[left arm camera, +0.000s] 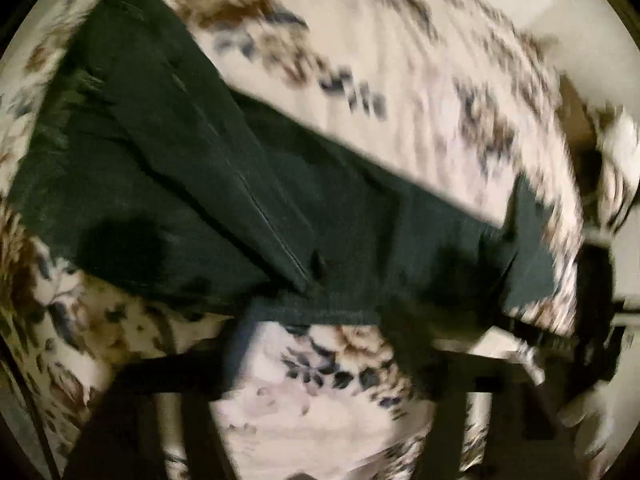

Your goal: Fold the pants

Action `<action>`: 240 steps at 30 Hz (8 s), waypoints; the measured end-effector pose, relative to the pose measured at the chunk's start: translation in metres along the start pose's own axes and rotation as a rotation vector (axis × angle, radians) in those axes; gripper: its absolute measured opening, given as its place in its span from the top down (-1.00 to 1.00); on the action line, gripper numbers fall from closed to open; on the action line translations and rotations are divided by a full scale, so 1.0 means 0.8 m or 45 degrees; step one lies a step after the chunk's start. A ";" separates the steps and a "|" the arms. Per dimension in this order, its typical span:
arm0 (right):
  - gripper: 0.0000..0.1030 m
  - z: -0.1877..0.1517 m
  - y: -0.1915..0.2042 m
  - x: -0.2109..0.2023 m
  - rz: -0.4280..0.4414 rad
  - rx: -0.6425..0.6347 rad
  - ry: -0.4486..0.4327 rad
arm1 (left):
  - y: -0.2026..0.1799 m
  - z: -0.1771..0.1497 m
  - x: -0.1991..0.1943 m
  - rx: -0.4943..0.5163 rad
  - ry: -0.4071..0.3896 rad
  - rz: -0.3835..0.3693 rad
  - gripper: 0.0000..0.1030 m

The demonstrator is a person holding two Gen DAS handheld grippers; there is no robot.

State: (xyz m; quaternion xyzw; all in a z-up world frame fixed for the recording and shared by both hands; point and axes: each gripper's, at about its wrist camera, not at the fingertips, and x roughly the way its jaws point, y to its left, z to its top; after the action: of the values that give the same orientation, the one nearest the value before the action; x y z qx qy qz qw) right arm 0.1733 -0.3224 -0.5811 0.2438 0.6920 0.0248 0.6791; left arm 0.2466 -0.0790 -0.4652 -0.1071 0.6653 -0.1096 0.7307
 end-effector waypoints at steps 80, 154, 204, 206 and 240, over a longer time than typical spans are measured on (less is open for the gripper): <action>-0.57 0.017 -0.182 -0.103 -0.086 0.810 -0.401 | 0.146 -0.052 -0.068 -0.277 -0.260 0.596 -0.66; -0.28 0.087 -0.116 -0.157 -0.165 0.153 -0.261 | 0.150 0.011 -0.063 -0.173 -0.332 0.635 -0.72; 0.97 0.253 0.257 0.077 -0.275 -0.514 0.096 | 0.399 0.173 0.014 -0.144 -0.135 0.359 0.54; 0.97 0.257 0.271 0.089 -0.293 -0.552 0.119 | 0.390 0.172 0.015 -0.103 -0.150 0.416 0.56; -0.88 0.233 0.393 0.149 -0.060 -0.591 0.232 | 0.374 0.137 -0.033 -0.194 -0.274 0.517 0.14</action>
State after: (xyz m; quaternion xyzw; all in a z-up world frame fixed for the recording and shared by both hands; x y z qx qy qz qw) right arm 0.4511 -0.0570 -0.5915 0.0618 0.7315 0.1892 0.6522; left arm 0.3586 0.2155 -0.5206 -0.0368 0.5978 0.1021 0.7943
